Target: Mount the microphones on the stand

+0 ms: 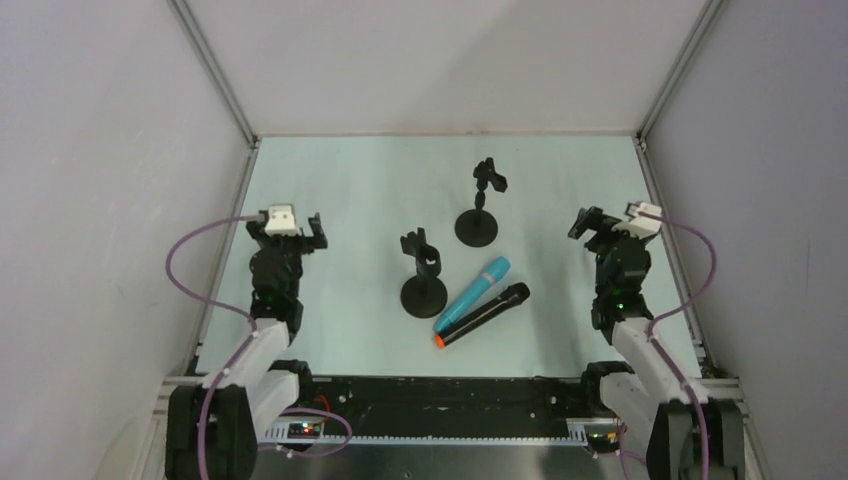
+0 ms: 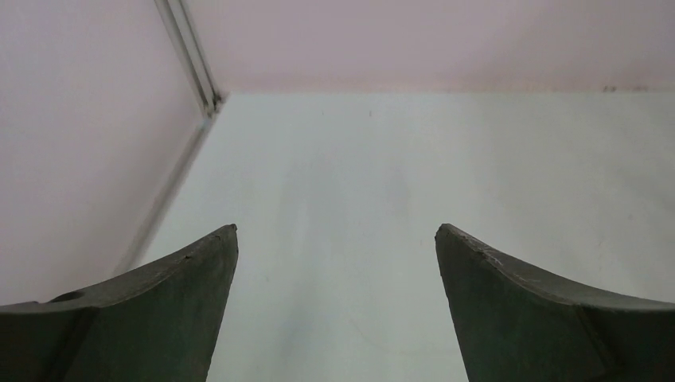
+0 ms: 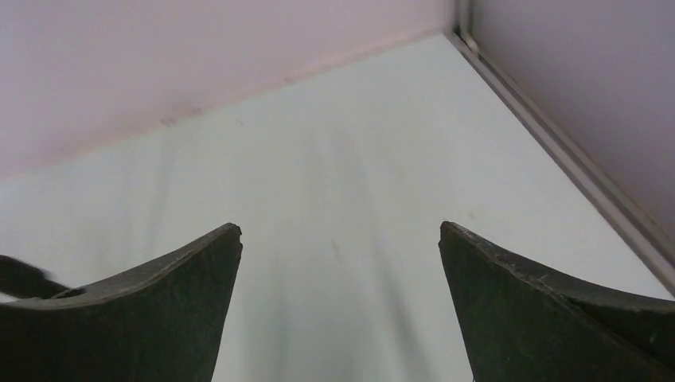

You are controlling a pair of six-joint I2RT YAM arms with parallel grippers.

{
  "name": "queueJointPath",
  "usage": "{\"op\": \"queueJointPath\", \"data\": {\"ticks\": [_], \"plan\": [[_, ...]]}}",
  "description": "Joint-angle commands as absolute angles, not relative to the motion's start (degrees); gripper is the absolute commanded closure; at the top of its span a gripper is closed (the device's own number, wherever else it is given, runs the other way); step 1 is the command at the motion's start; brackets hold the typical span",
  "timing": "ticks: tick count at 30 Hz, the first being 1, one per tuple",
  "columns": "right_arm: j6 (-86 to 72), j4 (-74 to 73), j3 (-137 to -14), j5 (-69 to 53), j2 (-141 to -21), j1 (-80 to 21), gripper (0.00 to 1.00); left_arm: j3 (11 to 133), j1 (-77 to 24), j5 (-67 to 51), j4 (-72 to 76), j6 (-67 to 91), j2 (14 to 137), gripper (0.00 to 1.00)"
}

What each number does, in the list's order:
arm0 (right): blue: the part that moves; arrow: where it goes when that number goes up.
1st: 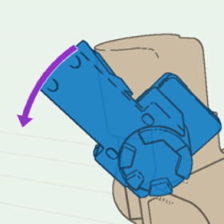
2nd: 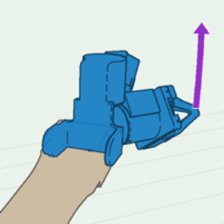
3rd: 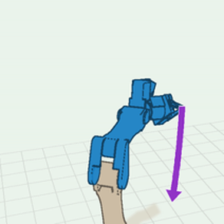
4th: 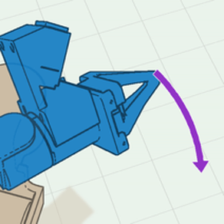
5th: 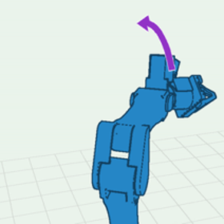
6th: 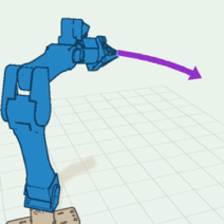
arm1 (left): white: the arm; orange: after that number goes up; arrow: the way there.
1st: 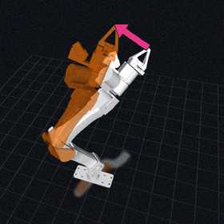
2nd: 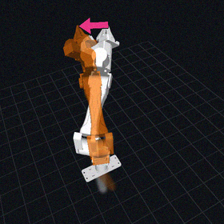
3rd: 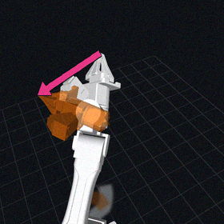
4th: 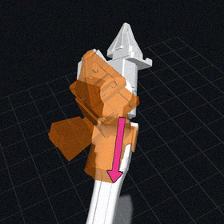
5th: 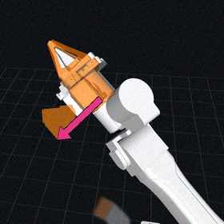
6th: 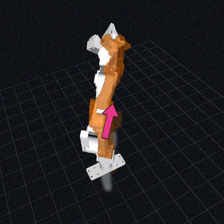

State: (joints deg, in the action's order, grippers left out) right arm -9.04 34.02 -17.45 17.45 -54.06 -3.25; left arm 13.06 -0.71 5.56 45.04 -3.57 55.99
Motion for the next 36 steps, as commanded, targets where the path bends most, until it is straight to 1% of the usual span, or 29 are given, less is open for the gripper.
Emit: {"op": "queueJointPath", "data": {"ticks": [1, 2, 4, 5, 7, 10, 12, 13, 14, 15, 16, 17, 18, 19, 20, 23, 25, 30, 32, 36], "plan": [[-19.67, 20.13, -24.37, 6.43, -45.35, -0.93, 0.00, 25.38, -0.18, 2.54, 24.78, -5.75, 52.37, 0.02], [-22.23, 16.59, -25.30, 4.32, -43.57, 0.73, 0.00, 32.07, -0.18, 2.06, 14.06, -5.70, 53.30, 0.02], [-28.42, 14.85, -26.04, -4.42, -42.53, 4.86, 0.00, 40.06, -0.18, 0.69, 1.74, -5.45, 55.80, 0.02], [-32.09, 14.68, -26.29, -10.73, -42.58, 6.17, 0.00, 41.96, -0.18, -1.38, -1.02, -5.54, 56.60, 0.02], [-36.64, 12.96, -27.43, -16.47, -43.02, 8.75, 0.00, 46.06, -0.18, -2.89, -8.56, -6.24, 56.04, 0.02], [-40.22, 10.67, -29.87, -21.35, -43.34, 9.74, 0.00, 48.83, -0.18, -2.29, -12.32, -7.28, 52.92, 0.02], [-39.83, 8.87, -31.61, -23.39, -43.07, 8.12, 0.00, 48.79, -0.18, -7.03, -15.36, -10.37, 51.68, 0.02], [-38.68, 6.83, -33.10, -22.46, -42.39, 4.84, 0.00, 49.13, -0.18, -8.04, -17.88, -10.72, 51.50, 0.02], [-35.20, 4.95, -34.31, -18.34, -42.07, 2.51, 0.00, 49.75, -0.18, -9.77, -19.36, -10.57, 51.46, 0.02], [-32.63, -0.01, -37.43, -15.15, -41.78, -4.43, 0.00, 51.35, -0.13, -10.82, -22.44, -10.38, 51.66, 0.02], [-27.63, -2.56, -39.06, -8.42, -41.99, -8.32, 0.00, 52.44, -0.16, -13.12, -24.01, -9.98, 52.16, 0.02], [-25.50, -7.52, -42.35, -5.13, -42.69, -15.81, 0.00, 54.70, -0.17, -14.43, -27.03, -10.05, 52.40, 0.02], [-21.63, -9.47, -43.68, 0.52, -43.01, -19.20, 0.00, 55.78, -0.17, -16.72, -28.24, -10.08, 52.70, 0.02], [-20.92, -12.28, -45.59, 2.76, -43.51, -25.59, 0.00, 57.78, -0.18, -17.99, -30.11, -10.39, 52.85, 0.02], [-19.80, -13.30, -46.17, 6.16, -43.69, -28.39, 0.00, 58.60, -0.18, -20.76, -30.92, -10.77, 53.07, 0.02], [-16.75, -15.59, -47.42, 14.35, -44.26, -43.63, 0.00, 60.81, -0.18, -27.87, -33.88, -14.91, 53.82, 0.02], [-15.88, -16.31, -48.43, 18.51, -46.04, -50.65, 0.00, 60.42, -0.18, -32.47, -34.09, -17.28, 53.88, 0.02], [-14.19, -17.25, -55.38, 21.92, -55.18, -61.56, 0.00, 59.94, -0.15, -41.69, -36.40, -19.70, 54.35, 0.02], [-13.08, -17.71, -59.44, 23.06, -61.61, -63.43, 0.00, 59.72, -0.17, -43.45, -37.53, -20.35, 54.14, 0.02], [-11.62, -17.66, -66.47, 23.40, -69.70, -64.46, 0.00, 58.84, -0.18, -44.07, -38.08, -22.08, 53.04, 0.02]]}}
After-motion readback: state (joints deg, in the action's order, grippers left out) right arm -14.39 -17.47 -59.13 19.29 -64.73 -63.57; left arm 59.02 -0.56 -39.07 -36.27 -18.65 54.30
